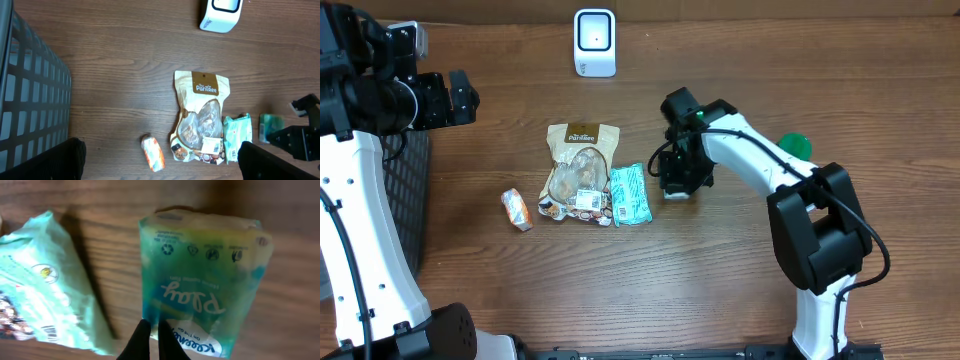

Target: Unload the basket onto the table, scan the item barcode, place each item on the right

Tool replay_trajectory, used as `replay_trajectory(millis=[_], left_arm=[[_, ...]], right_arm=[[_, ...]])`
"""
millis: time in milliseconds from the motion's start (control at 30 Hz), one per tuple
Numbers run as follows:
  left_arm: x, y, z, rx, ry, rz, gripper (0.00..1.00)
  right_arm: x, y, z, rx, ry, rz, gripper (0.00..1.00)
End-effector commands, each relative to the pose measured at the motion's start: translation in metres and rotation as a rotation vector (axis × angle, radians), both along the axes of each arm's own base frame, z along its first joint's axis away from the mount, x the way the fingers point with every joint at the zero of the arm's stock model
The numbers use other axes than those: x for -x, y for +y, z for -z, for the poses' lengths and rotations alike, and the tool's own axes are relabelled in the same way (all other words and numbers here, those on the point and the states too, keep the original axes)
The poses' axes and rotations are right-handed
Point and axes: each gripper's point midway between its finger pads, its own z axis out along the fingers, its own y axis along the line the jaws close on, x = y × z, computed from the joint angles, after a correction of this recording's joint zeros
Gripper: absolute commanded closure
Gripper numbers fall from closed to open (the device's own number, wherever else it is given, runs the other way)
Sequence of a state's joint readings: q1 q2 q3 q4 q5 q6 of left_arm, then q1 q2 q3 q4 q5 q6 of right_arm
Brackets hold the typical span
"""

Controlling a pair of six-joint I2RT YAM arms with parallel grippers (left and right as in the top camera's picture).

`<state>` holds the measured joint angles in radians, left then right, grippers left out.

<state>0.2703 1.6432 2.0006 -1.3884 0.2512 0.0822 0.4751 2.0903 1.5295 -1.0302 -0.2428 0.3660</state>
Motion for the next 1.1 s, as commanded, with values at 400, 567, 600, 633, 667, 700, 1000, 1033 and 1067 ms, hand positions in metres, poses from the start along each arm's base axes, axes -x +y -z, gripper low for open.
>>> replay_trajectory(millis=[400,567,600,633,667,700,1000,1033,1067], left_arm=[[-0.002,-0.002,-0.003,-0.007,-0.013,0.022,0.01],[-0.002,-0.002,-0.003,-0.007,-0.013,0.022,0.00],[-0.002,-0.002,-0.003,-0.007,-0.012,0.022,0.01],[-0.002,-0.002,-0.003,-0.007,-0.013,0.022,0.00],[-0.002,-0.002,-0.003,-0.007,-0.012,0.022,0.00],[-0.002,-0.002,-0.003,-0.007,-0.013,0.022,0.00],[-0.002,-0.002,-0.003,-0.007,-0.012,0.022,0.01],[-0.002,-0.002,-0.003,-0.007,-0.012,0.022,0.01],[-0.002,-0.002,-0.003,-0.007,-0.013,0.022,0.01]], right_arm=[[-0.024,-0.012,-0.097,-0.200,-0.071,-0.102,0.92],[-0.013,-0.041,-0.128,-0.194,-0.064,-0.039,0.92],[-0.011,-0.045,-0.133,-0.194,-0.066,-0.033,0.92],[-0.008,-0.049,-0.139,-0.195,-0.073,-0.032,0.92],[-0.005,-0.052,-0.147,-0.198,-0.086,-0.034,0.92],[-0.003,-0.053,-0.152,-0.199,-0.095,-0.034,0.92],[0.010,-0.074,-0.202,-0.147,-0.231,0.056,0.91],[0.010,-0.076,-0.202,-0.139,-0.227,0.069,0.91],[0.011,-0.077,-0.201,-0.135,-0.222,0.077,0.91]])
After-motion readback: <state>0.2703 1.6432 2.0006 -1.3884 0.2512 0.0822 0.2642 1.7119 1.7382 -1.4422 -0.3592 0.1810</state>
